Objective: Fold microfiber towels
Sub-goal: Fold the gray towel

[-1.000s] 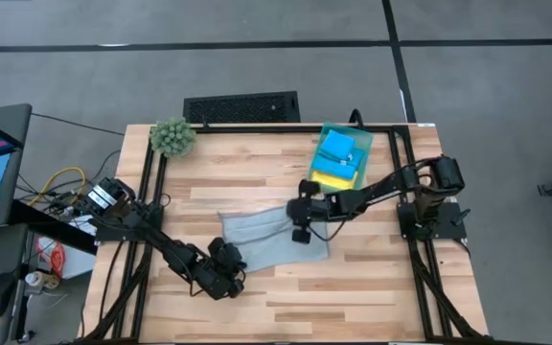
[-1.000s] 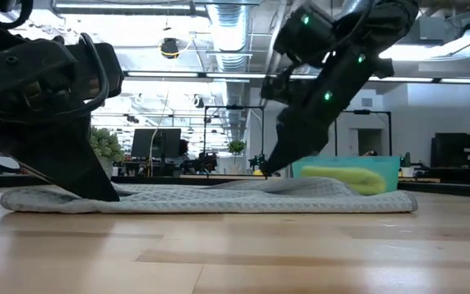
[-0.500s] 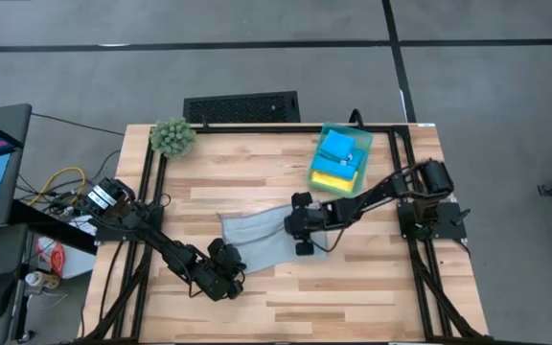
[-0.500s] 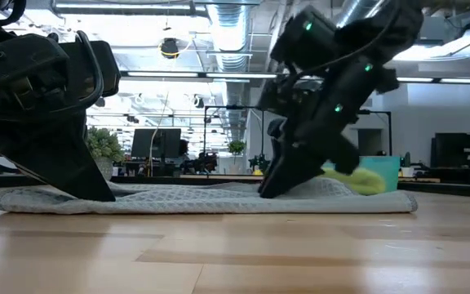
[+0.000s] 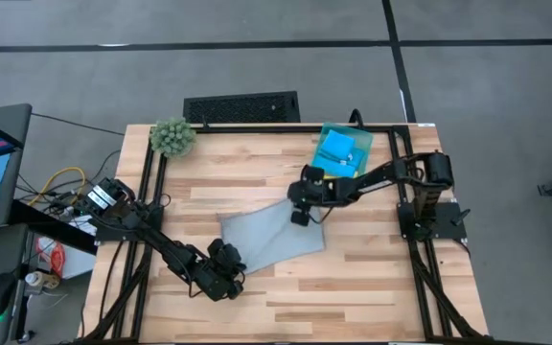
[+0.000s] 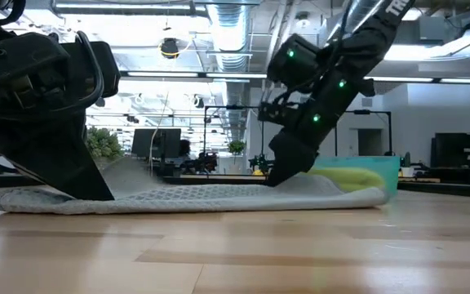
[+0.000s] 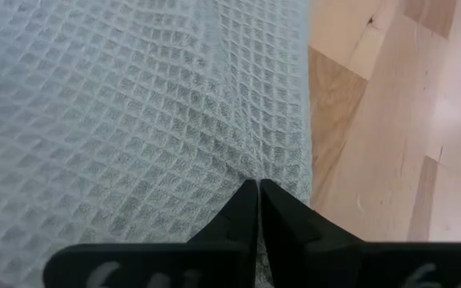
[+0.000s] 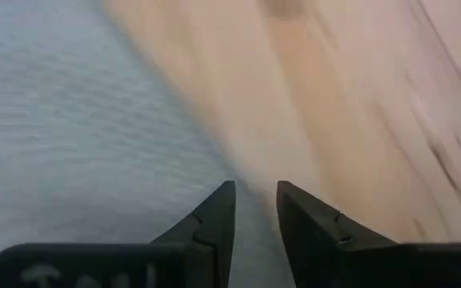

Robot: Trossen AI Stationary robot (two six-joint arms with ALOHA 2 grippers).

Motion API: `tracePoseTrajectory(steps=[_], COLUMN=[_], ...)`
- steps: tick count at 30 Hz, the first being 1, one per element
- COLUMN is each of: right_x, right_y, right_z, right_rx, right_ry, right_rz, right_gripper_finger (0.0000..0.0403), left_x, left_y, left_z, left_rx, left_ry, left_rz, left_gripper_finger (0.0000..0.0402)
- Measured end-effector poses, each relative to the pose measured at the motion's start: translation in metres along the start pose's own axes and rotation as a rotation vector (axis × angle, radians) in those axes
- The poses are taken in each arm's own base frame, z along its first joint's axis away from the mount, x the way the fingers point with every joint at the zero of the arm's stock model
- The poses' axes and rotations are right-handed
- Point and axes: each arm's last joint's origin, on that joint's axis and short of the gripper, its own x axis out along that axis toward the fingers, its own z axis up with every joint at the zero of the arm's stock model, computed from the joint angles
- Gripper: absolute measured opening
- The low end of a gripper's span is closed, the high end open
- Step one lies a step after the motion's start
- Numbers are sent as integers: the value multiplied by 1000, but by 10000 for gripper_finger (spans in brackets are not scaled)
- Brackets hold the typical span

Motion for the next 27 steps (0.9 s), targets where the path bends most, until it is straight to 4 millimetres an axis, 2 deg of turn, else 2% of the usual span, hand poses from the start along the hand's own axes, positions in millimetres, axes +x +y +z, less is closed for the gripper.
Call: tracePoseTrajectory(steps=[3, 5, 8, 13, 15, 18, 21, 24, 27], right_x=[2, -6, -25, -75, -90, -103, -108, -111, -107], right_y=[-8, -6, 4, 29, 44, 63, 72, 79, 82], right_z=[-4, -3, 6, 9, -1, -30, -55, -71, -87], right_rx=[43, 37, 14, -78, -131, -185, -190, -181, -168], right_ry=[45, 48, -5, -60, -89, -105, -154, -219, -212], right_rz=[-14, 33, 79, 214, 292, 354, 374, 400, 414], right_gripper_finger=[118, 118, 118, 118, 118, 118, 118, 118, 118], left_x=[0, 0, 0, 0, 0, 0, 0, 0, 0], left_y=[0, 0, -1, -1, -1, -1, -1, -1, -1], left_z=[0, 0, 0, 0, 0, 0, 0, 0, 0], left_rx=[-10, -10, -11, -5, -2, 1, 14, 16, 16], left_ry=[9, 15, 16, 10, 11, 11, 10, 10, 9], left_rz=[-7, -11, -13, -13, -12, -10, -11, -10, -10], left_gripper_finger=[4, 4, 4, 4, 4, 4, 4, 4, 4])
